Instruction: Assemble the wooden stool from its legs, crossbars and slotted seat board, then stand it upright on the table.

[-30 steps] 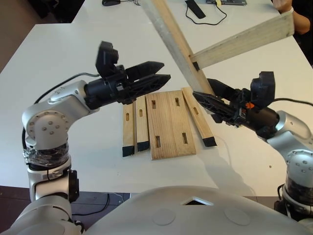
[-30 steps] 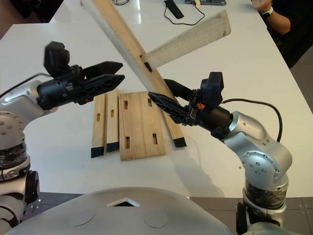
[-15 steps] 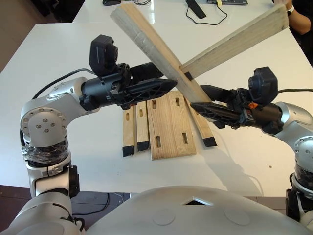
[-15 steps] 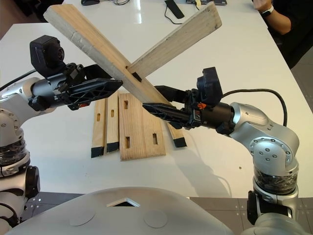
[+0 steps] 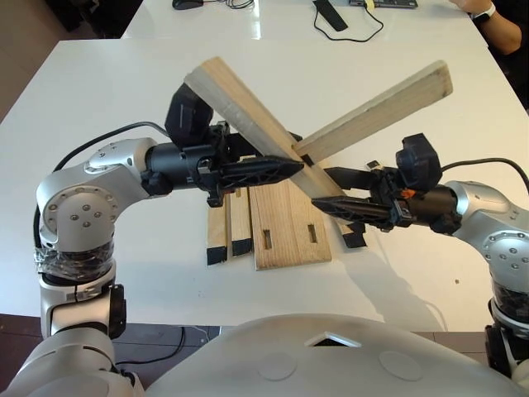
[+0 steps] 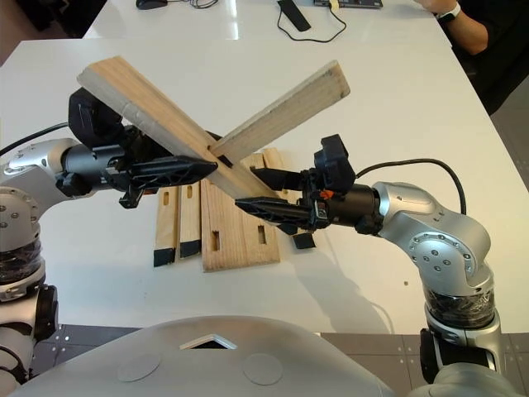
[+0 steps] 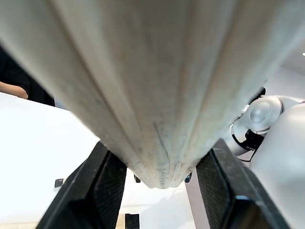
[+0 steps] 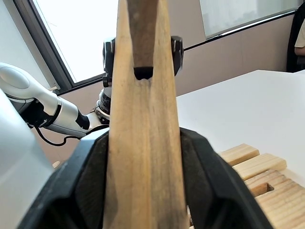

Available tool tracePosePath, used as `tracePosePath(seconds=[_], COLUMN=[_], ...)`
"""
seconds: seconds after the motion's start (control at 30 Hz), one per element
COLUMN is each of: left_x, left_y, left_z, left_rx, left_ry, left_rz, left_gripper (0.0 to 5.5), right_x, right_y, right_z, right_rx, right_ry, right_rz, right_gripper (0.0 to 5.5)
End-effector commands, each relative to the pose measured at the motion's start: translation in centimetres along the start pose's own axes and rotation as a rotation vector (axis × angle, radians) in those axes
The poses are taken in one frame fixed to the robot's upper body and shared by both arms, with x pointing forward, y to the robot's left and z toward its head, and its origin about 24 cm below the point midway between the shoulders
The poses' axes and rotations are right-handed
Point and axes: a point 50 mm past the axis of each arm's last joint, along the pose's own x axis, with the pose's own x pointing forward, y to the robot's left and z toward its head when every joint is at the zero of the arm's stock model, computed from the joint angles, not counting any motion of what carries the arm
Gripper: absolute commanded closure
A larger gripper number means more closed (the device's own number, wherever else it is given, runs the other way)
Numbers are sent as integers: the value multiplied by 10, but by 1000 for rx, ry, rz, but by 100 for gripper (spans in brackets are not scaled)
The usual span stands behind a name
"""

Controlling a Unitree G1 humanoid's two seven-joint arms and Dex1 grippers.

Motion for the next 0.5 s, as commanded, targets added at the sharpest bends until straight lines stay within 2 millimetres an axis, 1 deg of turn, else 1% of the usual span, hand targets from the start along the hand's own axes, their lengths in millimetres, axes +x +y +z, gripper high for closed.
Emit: tracePosePath(seconds=[0.03,0.07,0.1,0.2,0.23,0.3,0.37,0.43,0.5], left_x=[1,-1,-2,-5,-7,-12,-20,-30,-40], left_y=[-6,-4,-1,6,7,6,3,-5,-14], left_z=[-10,-9,-7,0,2,6,11,16,17], left_rx=[4,21,39,77,88,109,130,152,176], left_ry=[84,80,75,56,52,58,82,134,222], left_rz=[-40,-23,4,68,81,100,120,132,133], left_gripper=[348,348,348,348,348,348,348,348,348], right_x=[-6,-7,-8,-15,-20,-35,-54,-71,-84], right_y=[-8,-11,-13,-12,-13,-17,-23,-25,-26], right_z=[7,4,2,-12,-16,-23,-26,-25,-25], right_rx=[-99,-137,-157,-160,-152,-147,-142,-140,-146], right_ry=[30,73,107,196,217,248,252,238,218], right_rz=[-97,-140,-164,-190,-206,-269,-360,-447,-518], right_gripper=[345,345,308,265,262,261,261,261,261])
